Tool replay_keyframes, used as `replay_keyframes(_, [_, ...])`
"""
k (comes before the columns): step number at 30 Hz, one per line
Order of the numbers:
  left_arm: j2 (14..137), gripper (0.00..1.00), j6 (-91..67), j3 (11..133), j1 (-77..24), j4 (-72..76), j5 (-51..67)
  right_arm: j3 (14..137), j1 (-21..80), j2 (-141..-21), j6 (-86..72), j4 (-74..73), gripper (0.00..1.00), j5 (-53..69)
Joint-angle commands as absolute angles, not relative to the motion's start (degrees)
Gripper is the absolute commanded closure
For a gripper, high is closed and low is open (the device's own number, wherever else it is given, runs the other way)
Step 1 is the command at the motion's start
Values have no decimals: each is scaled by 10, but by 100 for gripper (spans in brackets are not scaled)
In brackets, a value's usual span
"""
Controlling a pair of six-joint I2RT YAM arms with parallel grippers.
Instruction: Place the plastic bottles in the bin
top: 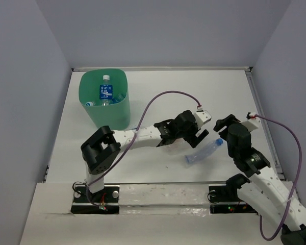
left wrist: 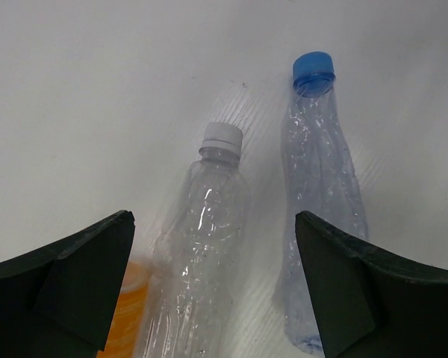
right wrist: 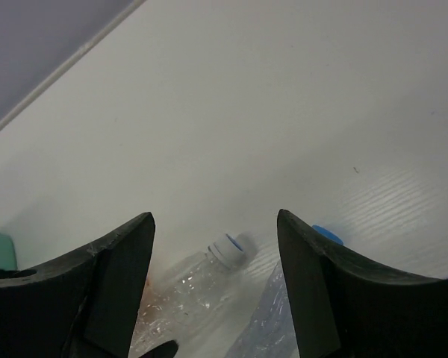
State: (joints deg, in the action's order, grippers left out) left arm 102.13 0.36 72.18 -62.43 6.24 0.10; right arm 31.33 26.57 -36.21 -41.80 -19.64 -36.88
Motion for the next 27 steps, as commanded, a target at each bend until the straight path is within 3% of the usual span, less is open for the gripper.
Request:
replay_keyframes(1, [1059,1,51,776,-621,45,7,315,260,-295,-421,-216,29,-391])
replay_keyframes(4, [1082,1,48,793,-617,43,9,318,260,-278,-428,-244,28,-368])
replay_keyframes(12, [1129,1,52,807,-617,22,12,332,260,-301,-497,-353,16,-331])
replay_keyframes(15, [1136,5,52,802,-617,22,11,328,260,-310,-524,-369,16,-304])
replay_keyframes(18, [1142,16,55,796,-617,22,14,315,260,-329,-544,-371,16,-274])
replay_keyframes(21, [1141,18,56,787,-617,27,18,308,260,-360,-567,-369,16,-252])
replay_keyframes(24, [1136,30,59,776,-617,38,21,301,260,-372,-581,-358,18,-248])
replay_keyframes(25, [1135,43,59,772,-617,40,31,299,260,-379,-585,-355,18,-250])
replay_keyframes(27, [1130,57,63,776,-617,34,42,287,255,-385,-592,-348,19,-257])
